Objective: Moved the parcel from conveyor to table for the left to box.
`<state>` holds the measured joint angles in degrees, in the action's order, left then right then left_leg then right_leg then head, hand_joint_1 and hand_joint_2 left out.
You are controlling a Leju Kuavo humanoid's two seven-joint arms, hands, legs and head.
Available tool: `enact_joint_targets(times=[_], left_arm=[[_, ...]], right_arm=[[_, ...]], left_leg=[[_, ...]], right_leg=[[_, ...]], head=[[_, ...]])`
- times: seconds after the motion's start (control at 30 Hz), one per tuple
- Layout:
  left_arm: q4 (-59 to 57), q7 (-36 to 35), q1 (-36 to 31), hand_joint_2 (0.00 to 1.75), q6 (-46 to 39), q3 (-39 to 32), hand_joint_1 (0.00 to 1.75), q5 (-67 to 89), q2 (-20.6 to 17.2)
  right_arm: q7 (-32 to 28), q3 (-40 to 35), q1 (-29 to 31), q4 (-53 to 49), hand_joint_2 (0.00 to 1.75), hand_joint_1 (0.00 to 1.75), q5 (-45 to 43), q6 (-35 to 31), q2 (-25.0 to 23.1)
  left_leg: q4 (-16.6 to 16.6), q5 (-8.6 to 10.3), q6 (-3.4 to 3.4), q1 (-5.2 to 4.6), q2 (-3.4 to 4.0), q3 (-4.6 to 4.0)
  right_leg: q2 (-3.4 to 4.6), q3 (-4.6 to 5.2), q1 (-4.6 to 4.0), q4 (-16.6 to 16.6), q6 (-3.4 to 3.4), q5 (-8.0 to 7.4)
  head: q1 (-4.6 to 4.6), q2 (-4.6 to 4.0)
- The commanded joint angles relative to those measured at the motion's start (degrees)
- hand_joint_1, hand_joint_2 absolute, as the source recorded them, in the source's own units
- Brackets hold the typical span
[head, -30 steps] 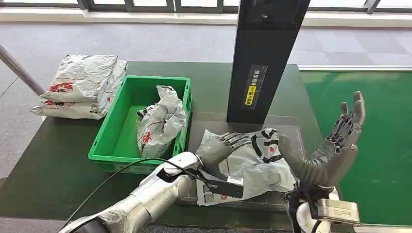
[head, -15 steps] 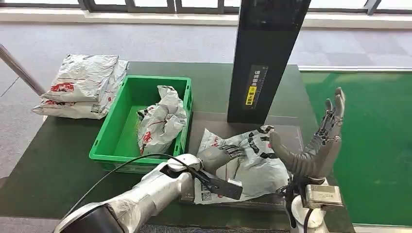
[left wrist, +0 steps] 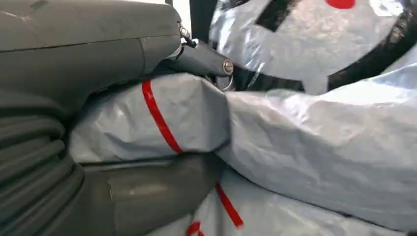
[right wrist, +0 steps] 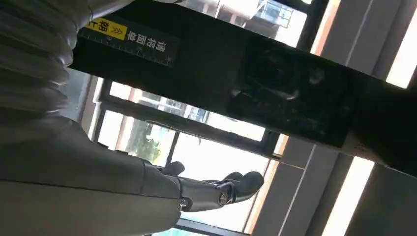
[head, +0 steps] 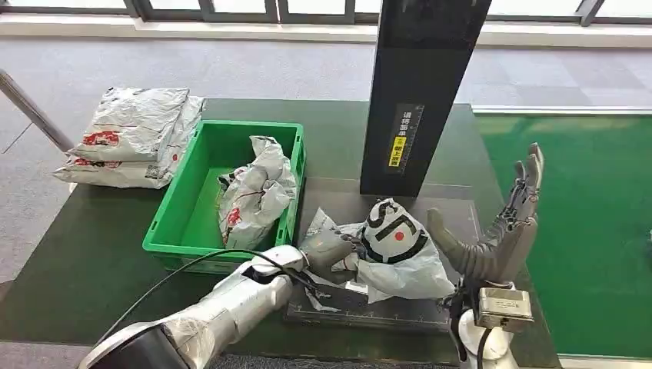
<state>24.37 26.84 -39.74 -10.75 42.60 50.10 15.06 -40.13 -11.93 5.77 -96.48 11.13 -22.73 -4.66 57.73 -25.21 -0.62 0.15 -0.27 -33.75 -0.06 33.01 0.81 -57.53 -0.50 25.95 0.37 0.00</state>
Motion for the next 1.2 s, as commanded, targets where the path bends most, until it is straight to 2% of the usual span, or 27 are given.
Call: enact_joint_targets(times=[0.03,0.3,0.4,0.53,0.6,1.13,1.2], left_arm=[[2.25,2.66,1.71,1.75,-4.79,-2.97,1.75,-1.25,-1.87],[5.43,6.61,1.77,1.75,-8.92,-4.2,1.75,-2.69,-2.69],[11.29,7.83,2.63,1.75,-13.05,-6.35,1.75,-4.79,-4.17],[31.36,5.06,5.93,1.75,-18.07,-12.57,1.75,-8.6,-10.7],[35.4,4.35,6.51,1.75,-16.67,-13.79,1.75,-9.29,-12.41],[35.4,4.35,6.51,1.75,-16.67,-13.79,1.75,-9.29,-12.41],[38.23,4.22,8.27,1.75,-20.16,-16.03,1.75,-10.16,-12.13]], right_arm=[[0.13,-2.96,0.04,0.94,1.75,0.0,-0.82,-1.43,2.55],[0.13,-3.02,-0.61,0.36,1.75,0.0,-1.66,-2.18,3.36],[0.13,-2.98,-2.36,-1.25,1.75,0.0,-2.02,-3.18,3.83],[0.13,-2.26,-3.59,-3.01,1.75,0.0,-3.55,-3.12,3.93],[0.13,-2.11,-3.99,-3.4,1.75,0.0,-3.66,-3.0,3.97],[0.13,-2.11,-3.99,-3.4,1.75,0.0,-3.66,-3.0,3.97],[0.13,-1.6,-4.3,-3.83,1.75,0.0,-4.25,-2.56,3.56]], left_leg=[[-0.11,-0.01,-0.01,0.03,0.16,0.03],[-0.09,0.01,-0.02,0.05,0.17,-0.27],[-0.03,-0.02,-0.01,0.02,0.06,-0.28],[-0.03,-0.05,-0.03,0.05,0.21,-0.35],[0.0,-0.04,-0.04,0.03,0.25,-0.43],[-0.13,0.0,-0.04,0.03,0.16,-0.36],[-0.02,-0.02,-0.04,0.02,0.07,-0.43]], right_leg=[[0.15,0.01,-0.04,0.13,0.04,-0.05],[0.14,0.32,-0.06,0.14,0.04,-0.09],[0.04,0.32,-0.02,0.05,0.02,-0.01],[0.19,0.41,-0.06,0.06,0.06,-0.04],[0.25,0.53,-0.04,-0.01,0.06,-0.05],[0.15,0.4,-0.04,0.16,0.06,-0.06],[0.08,0.46,-0.02,0.03,0.04,0.0]], head=[[0.0,0.0],[0.0,0.0],[0.0,0.0],[0.02,0.0],[0.0,0.0],[0.0,0.0],[0.0,0.0]])
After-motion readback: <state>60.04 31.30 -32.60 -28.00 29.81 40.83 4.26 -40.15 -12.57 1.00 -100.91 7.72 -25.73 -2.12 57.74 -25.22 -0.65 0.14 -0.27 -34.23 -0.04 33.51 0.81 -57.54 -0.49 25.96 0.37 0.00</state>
